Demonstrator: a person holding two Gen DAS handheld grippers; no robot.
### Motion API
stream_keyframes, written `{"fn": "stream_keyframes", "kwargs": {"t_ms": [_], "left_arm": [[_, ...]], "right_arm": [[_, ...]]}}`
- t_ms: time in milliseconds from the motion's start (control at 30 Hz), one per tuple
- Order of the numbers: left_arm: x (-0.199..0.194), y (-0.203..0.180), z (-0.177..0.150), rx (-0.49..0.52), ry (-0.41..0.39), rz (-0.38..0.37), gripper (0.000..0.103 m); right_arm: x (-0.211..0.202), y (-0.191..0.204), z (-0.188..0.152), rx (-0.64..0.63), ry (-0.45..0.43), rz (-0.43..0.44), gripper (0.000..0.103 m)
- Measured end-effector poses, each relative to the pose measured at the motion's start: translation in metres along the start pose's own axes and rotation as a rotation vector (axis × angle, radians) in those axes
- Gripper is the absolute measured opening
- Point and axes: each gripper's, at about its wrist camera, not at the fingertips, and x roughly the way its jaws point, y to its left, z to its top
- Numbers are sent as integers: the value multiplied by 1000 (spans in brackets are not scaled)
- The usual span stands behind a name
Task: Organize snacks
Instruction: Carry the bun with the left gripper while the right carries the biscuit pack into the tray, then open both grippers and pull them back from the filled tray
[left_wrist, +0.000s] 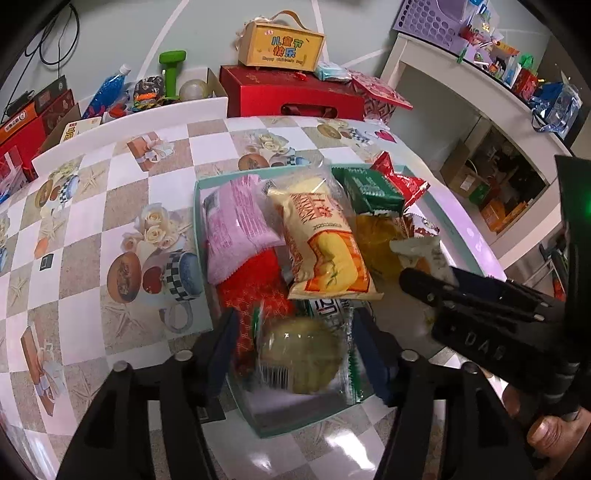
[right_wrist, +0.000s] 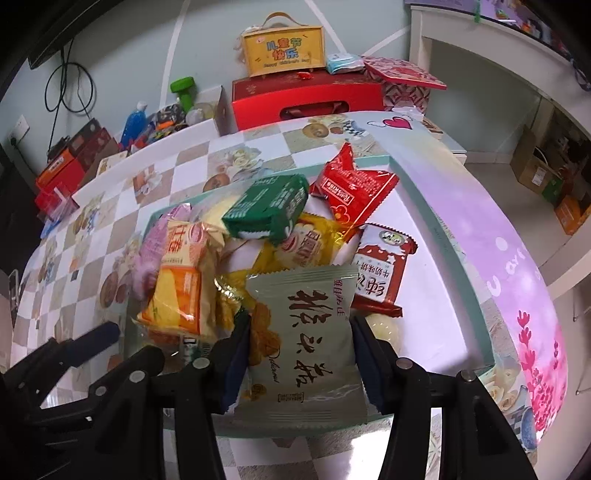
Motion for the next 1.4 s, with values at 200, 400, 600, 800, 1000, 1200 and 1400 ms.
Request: {"fn": "stream_keyframes", "kwargs": {"t_ms": [200,400,600,800,1000,1200,1400], "left_arm": [[-8,7,1,-25,-1,4,68],[-19,29,-1,-95,0,57,81],[-30,53,-10,-144,-19,161,99],[-47,70,-19,-154,-29,246,103],[-62,75,-27,-151,-10,310,103],[-75,75,-38,-145,-6,339,103],[-87,76,-49,-162,-8,348,103]], "right_arm": [[-1,5,0,-8,15,-12,68],[-6,10,-3,-18,33,-26,82],[-15,22,-8,-37,22,-14,103],[-27,39,-13,-67,9,1,103],[-36,50,-20,-84,18,7,103],[-42,59,-29,-108,30,10,103],[-47,63,-39,-120,40,12,103]]}}
